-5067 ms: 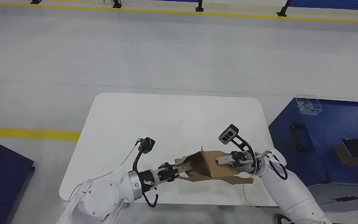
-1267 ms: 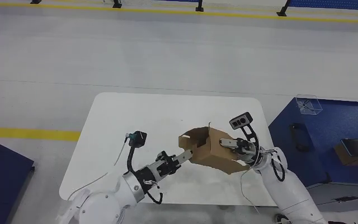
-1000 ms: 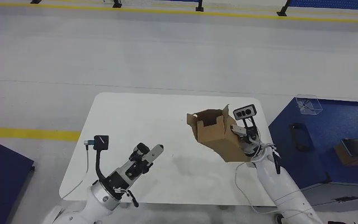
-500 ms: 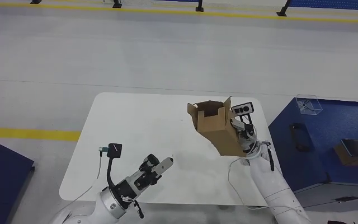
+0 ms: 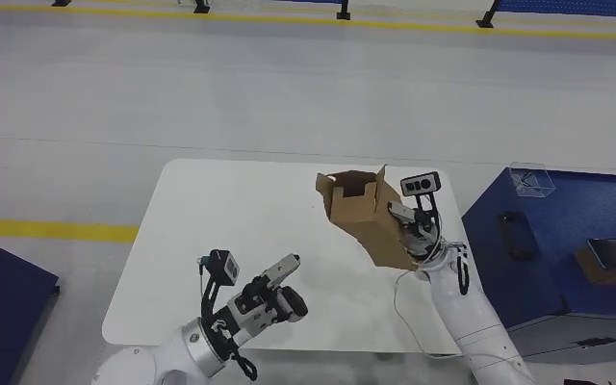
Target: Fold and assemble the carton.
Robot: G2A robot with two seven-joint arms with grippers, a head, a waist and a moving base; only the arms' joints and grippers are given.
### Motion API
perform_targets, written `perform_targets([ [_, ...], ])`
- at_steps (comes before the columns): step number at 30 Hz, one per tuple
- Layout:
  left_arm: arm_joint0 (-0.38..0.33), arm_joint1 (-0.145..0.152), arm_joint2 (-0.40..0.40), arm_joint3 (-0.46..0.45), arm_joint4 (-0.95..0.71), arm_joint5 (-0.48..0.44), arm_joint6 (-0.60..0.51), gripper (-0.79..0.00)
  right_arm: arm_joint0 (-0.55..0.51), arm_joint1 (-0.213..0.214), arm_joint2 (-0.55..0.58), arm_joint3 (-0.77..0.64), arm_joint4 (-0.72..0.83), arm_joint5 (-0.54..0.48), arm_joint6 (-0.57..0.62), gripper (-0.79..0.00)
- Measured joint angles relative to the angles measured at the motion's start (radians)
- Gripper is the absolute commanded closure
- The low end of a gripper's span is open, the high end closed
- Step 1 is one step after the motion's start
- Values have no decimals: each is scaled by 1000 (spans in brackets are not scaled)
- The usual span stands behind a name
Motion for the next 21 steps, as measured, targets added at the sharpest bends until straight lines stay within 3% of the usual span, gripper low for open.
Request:
perform_targets([
  [2,-37,-9,5,1,-161,76,76,-785,-7,-5,14,-17,-17,8,8,0],
  [6,-124,-21,44,14,-279,164,165,-785,-27,-12,53,-68,-68,23,23,0],
  [14,-297,-45,176,66,-306,259,270,-785,-64,-35,95,-95,-117,58,58,0],
  [21,-365,-59,227,120,-334,284,313,-785,-82,-54,112,-110,-154,90,90,0],
])
